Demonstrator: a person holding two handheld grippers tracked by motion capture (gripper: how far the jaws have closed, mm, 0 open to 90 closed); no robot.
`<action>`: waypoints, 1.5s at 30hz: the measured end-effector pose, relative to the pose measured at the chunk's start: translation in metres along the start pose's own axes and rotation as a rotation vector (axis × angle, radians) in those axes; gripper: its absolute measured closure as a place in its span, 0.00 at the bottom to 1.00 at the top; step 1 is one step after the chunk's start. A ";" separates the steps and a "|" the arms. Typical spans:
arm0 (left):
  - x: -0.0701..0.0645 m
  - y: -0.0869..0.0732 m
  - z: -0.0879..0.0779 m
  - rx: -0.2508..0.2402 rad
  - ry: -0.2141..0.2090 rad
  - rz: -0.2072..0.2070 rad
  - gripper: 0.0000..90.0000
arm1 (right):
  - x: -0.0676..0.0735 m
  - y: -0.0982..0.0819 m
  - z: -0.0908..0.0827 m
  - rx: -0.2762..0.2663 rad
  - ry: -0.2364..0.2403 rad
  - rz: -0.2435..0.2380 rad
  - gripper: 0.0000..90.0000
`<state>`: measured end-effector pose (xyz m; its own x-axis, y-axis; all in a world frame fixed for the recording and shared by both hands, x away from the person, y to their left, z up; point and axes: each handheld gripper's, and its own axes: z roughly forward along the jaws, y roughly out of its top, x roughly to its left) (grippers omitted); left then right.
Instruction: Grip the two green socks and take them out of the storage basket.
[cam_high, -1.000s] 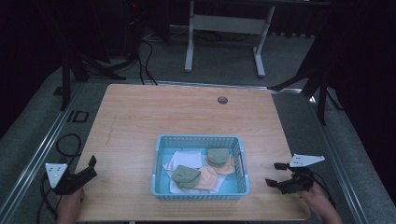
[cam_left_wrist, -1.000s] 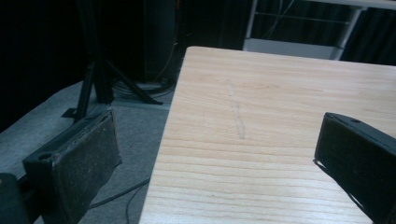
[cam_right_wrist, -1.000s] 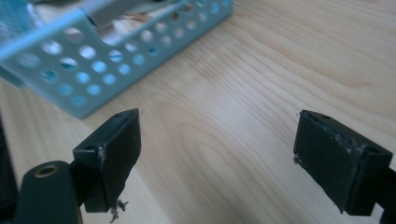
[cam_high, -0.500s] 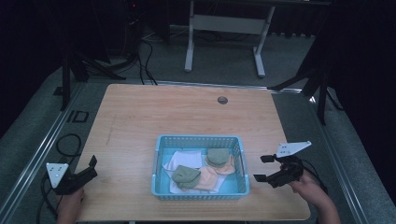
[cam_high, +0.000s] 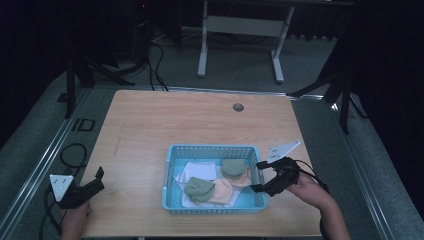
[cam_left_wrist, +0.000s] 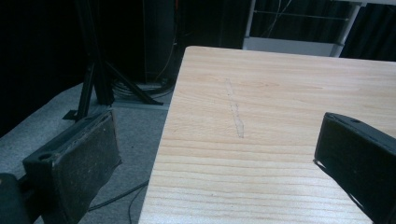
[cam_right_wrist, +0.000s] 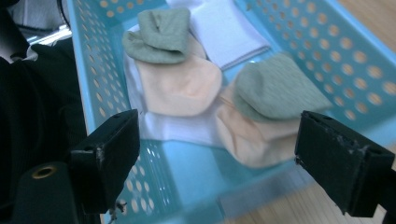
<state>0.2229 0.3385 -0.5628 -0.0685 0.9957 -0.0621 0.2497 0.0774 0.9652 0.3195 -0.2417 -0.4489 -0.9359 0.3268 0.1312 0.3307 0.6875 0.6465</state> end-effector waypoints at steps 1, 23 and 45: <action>0.000 0.000 0.000 0.000 0.000 -0.001 0.01 | 0.000 0.003 0.003 0.007 0.008 -0.008 0.15; 0.001 0.000 0.000 0.003 -0.012 -0.007 0.01 | 0.027 0.062 0.074 0.121 0.135 -0.175 0.31; 0.001 0.000 0.000 0.003 -0.020 -0.010 0.01 | 0.062 0.095 0.141 0.294 0.171 -0.357 0.47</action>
<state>0.2227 0.3400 -0.5628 -0.0521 0.9957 -0.0767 0.2517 0.0874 0.9638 0.3101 -0.0652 -0.4853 -0.9954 -0.0565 0.0774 -0.0171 0.8992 0.4372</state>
